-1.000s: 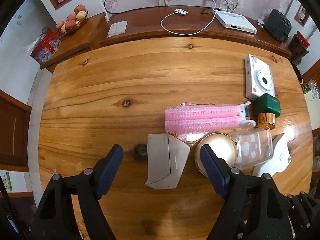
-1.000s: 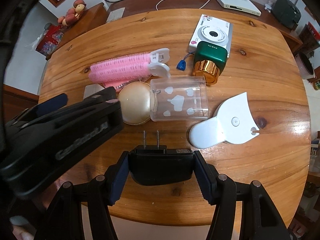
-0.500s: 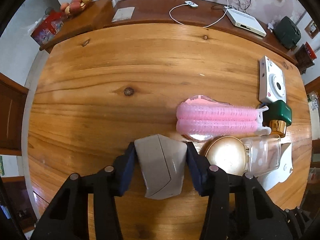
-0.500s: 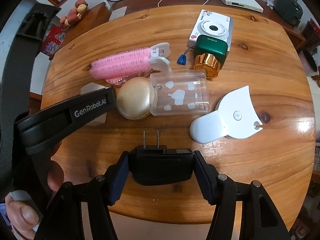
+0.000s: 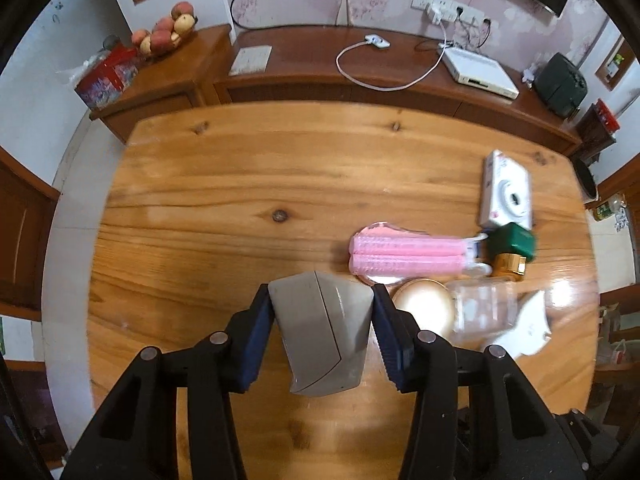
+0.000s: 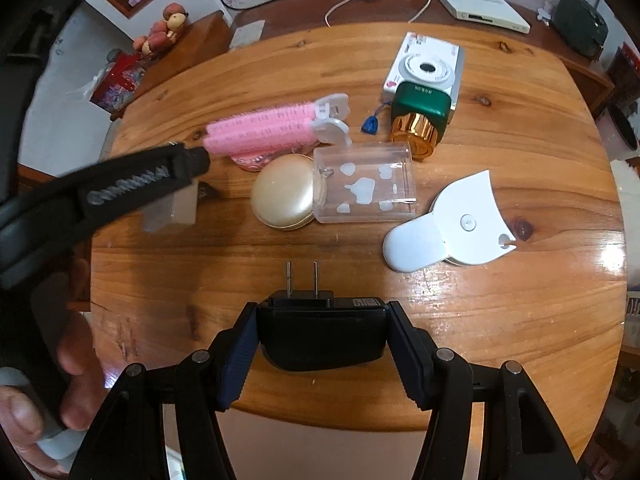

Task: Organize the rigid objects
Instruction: 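Lower the beige object into the tray with the left tool while the right tool releases the black charger there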

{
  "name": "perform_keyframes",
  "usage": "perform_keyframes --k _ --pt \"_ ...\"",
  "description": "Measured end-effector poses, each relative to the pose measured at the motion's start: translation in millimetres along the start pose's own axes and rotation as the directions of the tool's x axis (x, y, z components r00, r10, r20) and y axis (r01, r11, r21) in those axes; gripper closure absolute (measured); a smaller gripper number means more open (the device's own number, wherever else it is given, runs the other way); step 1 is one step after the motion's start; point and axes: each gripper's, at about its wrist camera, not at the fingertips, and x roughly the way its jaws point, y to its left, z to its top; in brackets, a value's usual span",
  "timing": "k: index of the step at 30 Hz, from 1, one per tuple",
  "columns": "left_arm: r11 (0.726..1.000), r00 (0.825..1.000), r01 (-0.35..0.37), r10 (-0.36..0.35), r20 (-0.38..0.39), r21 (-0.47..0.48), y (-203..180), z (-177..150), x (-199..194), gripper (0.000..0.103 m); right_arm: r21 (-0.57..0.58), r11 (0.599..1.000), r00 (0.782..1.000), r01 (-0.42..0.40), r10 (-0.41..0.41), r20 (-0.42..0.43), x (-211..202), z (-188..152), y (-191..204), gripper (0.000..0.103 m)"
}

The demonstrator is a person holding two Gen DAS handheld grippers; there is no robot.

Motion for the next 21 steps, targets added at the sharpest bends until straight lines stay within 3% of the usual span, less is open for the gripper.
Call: perform_keyframes --k 4,10,15,21 --pt "0.999 1.000 -0.022 0.021 0.019 0.044 -4 -10 -34 0.051 -0.025 1.000 0.999 -0.008 0.010 0.051 -28 -11 6 0.041" --pt "0.993 0.998 0.001 -0.008 0.058 0.119 0 -43 -94 0.051 -0.120 0.993 0.987 0.014 0.006 0.164 -84 -44 22 0.040" --pt "0.989 0.994 0.042 -0.055 0.095 0.139 15 -81 -142 0.051 -0.216 0.975 0.966 0.055 0.004 0.260 -133 -92 34 0.040" --pt "0.983 0.987 0.100 -0.117 0.112 0.153 28 -140 -166 0.051 -0.270 0.961 0.952 0.056 0.029 0.303 -151 -150 39 0.040"
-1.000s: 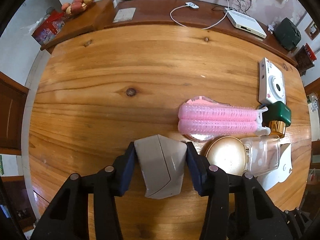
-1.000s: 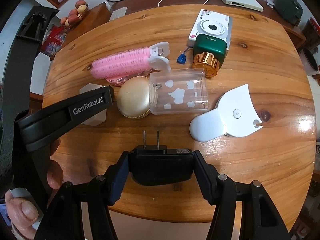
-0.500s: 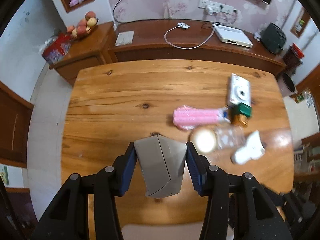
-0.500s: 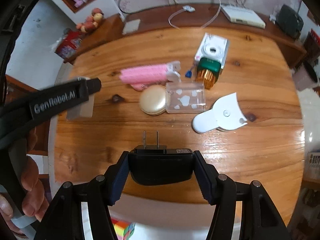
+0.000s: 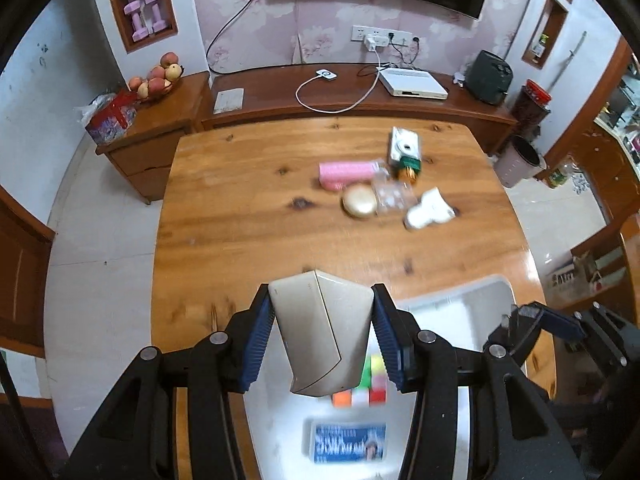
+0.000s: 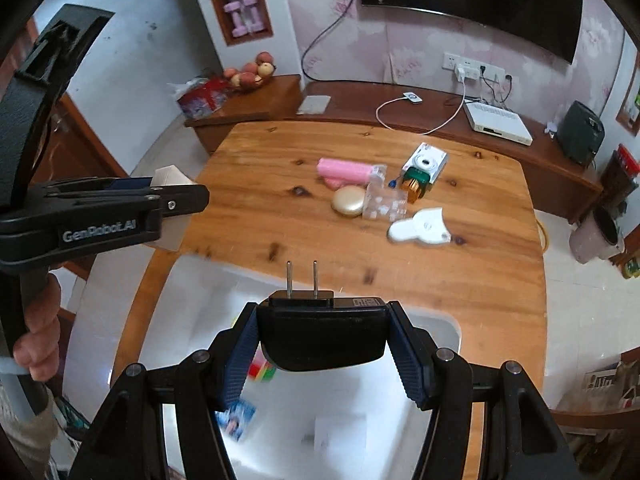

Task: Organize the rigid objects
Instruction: 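Lower the beige object into the tray with the left tool while the right tool releases the black charger there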

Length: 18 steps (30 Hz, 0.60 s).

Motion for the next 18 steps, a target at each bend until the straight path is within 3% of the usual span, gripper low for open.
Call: perform_keyframes --k 8,13,18 --pt "1.000 0.999 -0.030 0.030 -0.018 0.003 1 -67 24 0.051 -0.049 0.997 0.998 0.055 -0.056 -0.030 22 -59 18 0.040" --pt "0.990 0.991 -0.128 0.130 -0.035 0.053 -5 -89 50 0.052 -0.021 0.996 0.991 0.085 -0.087 -0.102 59 -78 11 0.040" --pt "0.983 0.984 -0.147 0.157 -0.088 0.114 -12 -104 76 0.052 0.001 0.995 0.981 0.100 -0.098 -0.167 87 -86 1 0.040"
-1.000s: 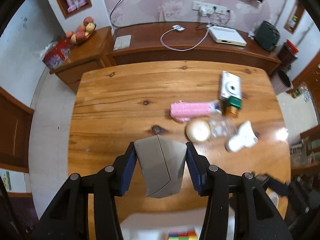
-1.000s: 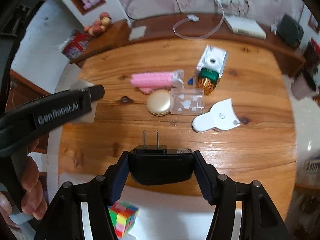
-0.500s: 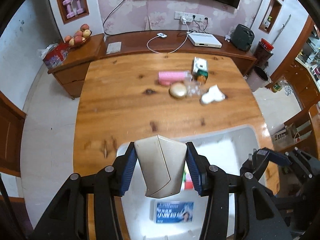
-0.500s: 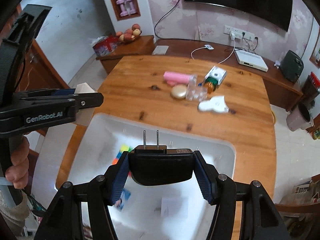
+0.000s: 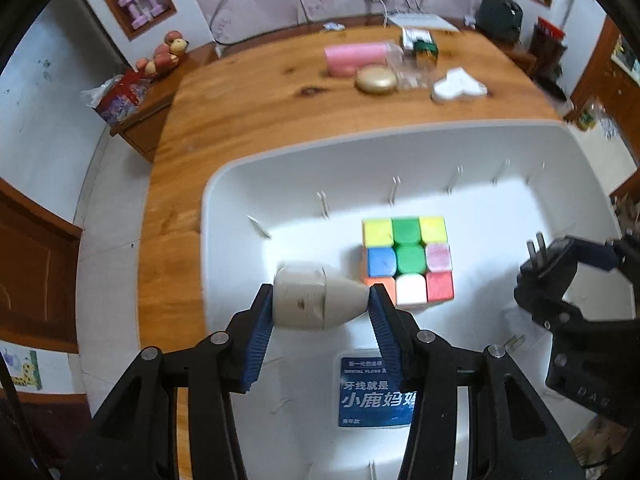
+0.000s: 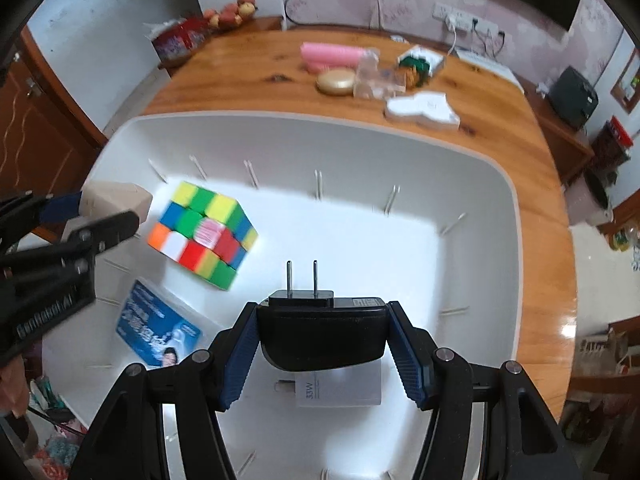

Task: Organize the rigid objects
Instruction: 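Lower the beige object into the tray with the left tool while the right tool releases the black charger there, then move both open tools back over the remaining items on the table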

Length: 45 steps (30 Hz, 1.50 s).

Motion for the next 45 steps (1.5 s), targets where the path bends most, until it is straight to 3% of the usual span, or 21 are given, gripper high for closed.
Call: perform_keyframes --k 5,13,19,25,39,45 --pt "1.000 0.999 -0.011 0.010 0.031 0.021 -8 3 3 0.053 -0.003 1.000 0.999 0.018 -0.018 -0.040 16 -2 -2 0.040" --pt "0.999 0.996 0.051 -0.051 0.075 -0.005 -12 13 7 0.052 0.015 1.000 0.999 0.019 -0.018 -0.038 22 0 -6 0.038" --pt "1.000 0.994 0.007 -0.004 0.112 -0.023 -10 12 6 0.050 0.036 0.999 1.000 0.015 -0.014 -0.013 20 -2 -9 0.034" --pt "0.999 0.997 0.001 0.002 0.081 -0.042 -3 8 14 0.050 0.068 0.998 1.000 -0.003 0.004 -0.013 21 -4 -15 0.034" --pt "0.999 0.998 -0.025 0.027 0.056 -0.034 -3 -2 17 0.020 0.071 0.997 1.000 -0.010 0.011 -0.006 20 -5 -16 0.034" --pt "0.999 0.998 -0.001 0.004 0.070 -0.047 0 0 9 0.019 0.071 0.997 1.000 -0.008 0.008 0.004 18 -5 -15 0.033"
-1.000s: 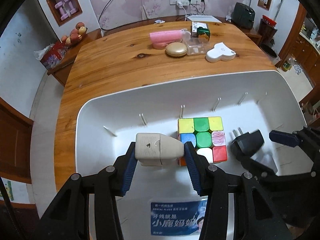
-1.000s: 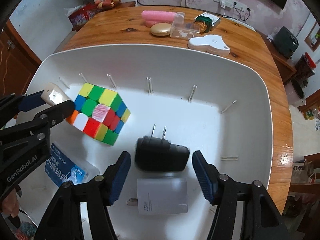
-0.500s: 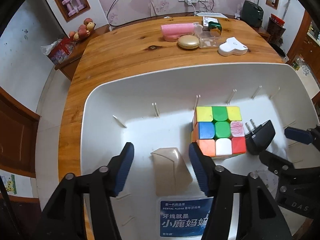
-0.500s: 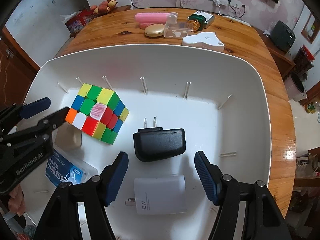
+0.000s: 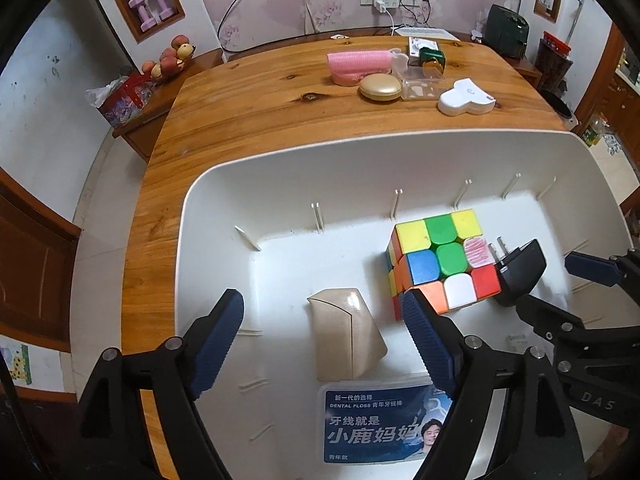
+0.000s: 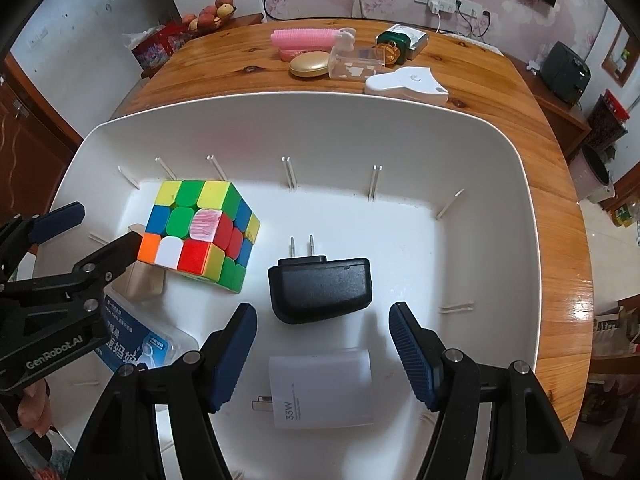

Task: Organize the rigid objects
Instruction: 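Move both open tools back over the remaining items on the table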

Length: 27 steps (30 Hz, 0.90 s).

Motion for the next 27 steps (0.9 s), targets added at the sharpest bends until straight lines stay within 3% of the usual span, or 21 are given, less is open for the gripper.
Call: perform_keyframes --k 6,14,20,27 --pt "1.000 1.000 0.006 -0.006 0.023 0.007 1 6 -13 0.019 -0.005 1.000 1.000 0.014 -0.014 0.007 -4 0 2 0.033" --pt "0.999 0.997 -0.004 0.000 0.083 0.048 9 34 -43 0.019 0.018 0.998 0.998 -0.068 0.067 0.016 -29 12 -5 0.034" --pt "0.997 0.991 0.004 -0.014 0.130 0.075 20 86 -71 0.019 0.040 0.996 0.995 -0.082 0.079 0.065 -70 49 -23 0.034" --pt "0.997 0.986 -0.008 -0.005 0.165 0.078 25 156 -91 0.019 0.120 0.991 0.991 -0.057 0.042 0.124 -119 119 -55 0.033"
